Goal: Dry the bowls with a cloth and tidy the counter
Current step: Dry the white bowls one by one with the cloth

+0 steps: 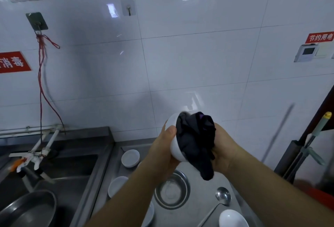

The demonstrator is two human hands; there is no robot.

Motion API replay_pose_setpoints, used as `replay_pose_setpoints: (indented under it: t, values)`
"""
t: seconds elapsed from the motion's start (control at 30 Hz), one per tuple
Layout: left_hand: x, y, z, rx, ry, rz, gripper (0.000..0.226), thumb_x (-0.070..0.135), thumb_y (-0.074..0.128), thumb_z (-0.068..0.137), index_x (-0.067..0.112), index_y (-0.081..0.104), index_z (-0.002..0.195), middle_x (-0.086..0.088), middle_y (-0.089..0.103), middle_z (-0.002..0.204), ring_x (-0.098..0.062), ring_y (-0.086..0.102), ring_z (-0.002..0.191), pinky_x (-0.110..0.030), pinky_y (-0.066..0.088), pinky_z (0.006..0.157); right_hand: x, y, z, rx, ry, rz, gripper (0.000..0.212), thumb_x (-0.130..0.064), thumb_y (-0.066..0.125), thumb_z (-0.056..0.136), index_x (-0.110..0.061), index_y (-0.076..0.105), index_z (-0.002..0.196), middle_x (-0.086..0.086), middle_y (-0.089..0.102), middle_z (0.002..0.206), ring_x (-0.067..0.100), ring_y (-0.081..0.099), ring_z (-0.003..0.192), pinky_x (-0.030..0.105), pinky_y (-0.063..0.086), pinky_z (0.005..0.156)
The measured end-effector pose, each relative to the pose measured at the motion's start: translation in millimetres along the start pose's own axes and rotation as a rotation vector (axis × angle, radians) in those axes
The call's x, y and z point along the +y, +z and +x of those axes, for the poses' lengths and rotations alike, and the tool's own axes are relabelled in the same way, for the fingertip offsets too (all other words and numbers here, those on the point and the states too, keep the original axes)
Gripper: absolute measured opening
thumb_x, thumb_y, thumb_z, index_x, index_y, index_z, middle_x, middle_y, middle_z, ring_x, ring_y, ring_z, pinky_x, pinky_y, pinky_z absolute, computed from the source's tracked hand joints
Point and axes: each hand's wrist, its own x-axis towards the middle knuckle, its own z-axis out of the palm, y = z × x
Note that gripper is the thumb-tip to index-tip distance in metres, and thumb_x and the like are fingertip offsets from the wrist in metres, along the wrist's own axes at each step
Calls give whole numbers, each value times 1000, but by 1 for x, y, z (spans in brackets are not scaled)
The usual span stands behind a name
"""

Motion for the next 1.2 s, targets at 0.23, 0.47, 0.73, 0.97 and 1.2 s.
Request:
replay_pose_setpoints:
  t: [0.23, 0.47, 0.73, 0.97, 1.2]
  values:
    - [-10, 9, 7, 199, -32, -59, 71, 56, 72, 88, 14, 59, 144, -18, 69, 135, -29, 69, 125, -38, 62, 89, 4, 17, 8, 371, -360, -619, 27, -24, 67, 92, -7, 72, 71, 2, 69, 63, 20, 67, 60, 30, 51, 57]
    - [1, -3, 8, 300, -87, -43, 100, 66, 76, 65, 18, 53, 150, -19, 70, 135, -35, 71, 121, -48, 63, 83, -19, 10, 9, -7, -571, -1969, 19, -26, 52, 100, -23, 66, 113, 1, 65, 88, 26, 63, 82, 36, 47, 68]
    - [1, -7, 5, -37, -44, 1, 82, 52, 50, 102, -15, 38, 148, -45, 45, 146, -58, 42, 140, -63, 33, 120, -49, 3, -5, -250, -51, -1205, 23, -37, 64, 79, -29, 81, 94, 2, 79, 91, 21, 77, 83, 35, 62, 73]
    - [-7, 0, 11, 288, -52, -198, 62, 48, 71, 89, 5, 67, 134, -25, 70, 131, -34, 72, 119, -46, 60, 99, 8, 12, 4, 71, -294, -396, 17, -19, 68, 100, -25, 83, 96, 4, 82, 92, 19, 79, 87, 27, 62, 73]
    - [-8, -9, 20, 320, 44, 63, 74, 56, 80, 67, 35, 63, 137, -11, 74, 128, -34, 74, 115, -54, 63, 84, 4, -1, 27, 174, -606, -1428, 25, -31, 56, 105, -26, 69, 126, -2, 77, 105, 19, 70, 95, 41, 57, 88]
